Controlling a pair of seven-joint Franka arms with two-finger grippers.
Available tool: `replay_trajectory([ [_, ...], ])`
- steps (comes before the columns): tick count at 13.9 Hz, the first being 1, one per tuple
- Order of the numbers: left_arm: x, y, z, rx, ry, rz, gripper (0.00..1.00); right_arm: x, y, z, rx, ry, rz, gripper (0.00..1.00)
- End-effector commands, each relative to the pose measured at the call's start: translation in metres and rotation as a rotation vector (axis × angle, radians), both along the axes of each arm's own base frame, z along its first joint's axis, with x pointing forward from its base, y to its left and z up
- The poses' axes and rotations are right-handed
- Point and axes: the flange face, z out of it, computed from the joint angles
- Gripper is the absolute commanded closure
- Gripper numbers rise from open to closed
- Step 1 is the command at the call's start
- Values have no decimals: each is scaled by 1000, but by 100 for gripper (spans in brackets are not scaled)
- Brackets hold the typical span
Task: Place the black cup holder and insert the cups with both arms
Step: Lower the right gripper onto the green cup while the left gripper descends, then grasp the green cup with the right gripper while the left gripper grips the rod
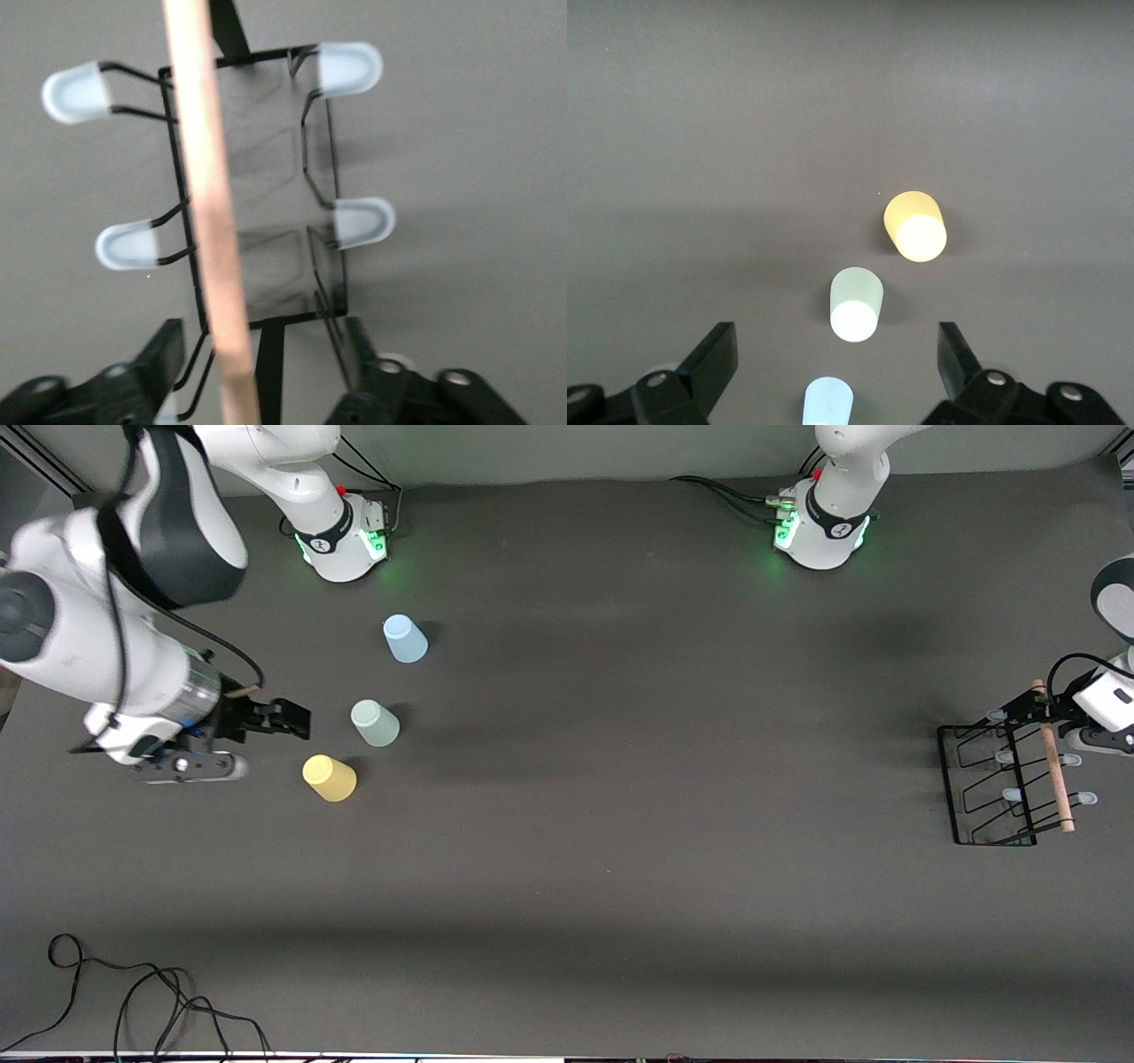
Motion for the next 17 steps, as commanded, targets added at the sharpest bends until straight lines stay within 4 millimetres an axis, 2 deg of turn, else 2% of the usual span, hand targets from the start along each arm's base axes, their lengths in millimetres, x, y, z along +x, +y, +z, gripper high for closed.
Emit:
replay_trajectory([
  [1, 7, -5, 6, 8, -12, 16, 76, -18, 15, -29, 1, -15, 7, 0],
  [2, 9, -5, 7, 9, -16, 17, 97, -23, 20, -44, 3, -23, 10, 0],
  [3, 10, -3, 8, 9, -15, 18, 100, -33, 27, -67, -2, -21, -20, 0],
  [5, 14, 0, 16, 12, -22, 21, 100, -59, 58, -108, -14, -20, -47, 0],
  [7, 21, 8, 34, 7, -35, 37, 100, -70, 50, -131, -27, -1, -61, 0],
  [9, 35, 16, 76, -3, -20, 76, 100, -75, 37, -144, -56, 19, -62, 0],
  [11, 51, 11, 126, -13, -2, 145, 100, -75, 30, -156, -68, 40, -70, 0],
  [12, 58, -1, 147, -16, 4, 160, 100, -76, 29, -161, -69, 46, -71, 0],
  [14, 76, -46, 178, -18, 14, 196, 100, -78, 28, -179, -70, 56, -72, 0],
  [17, 94, -158, 191, -17, 40, 213, 100, -78, 21, -209, -75, 82, -85, 0],
])
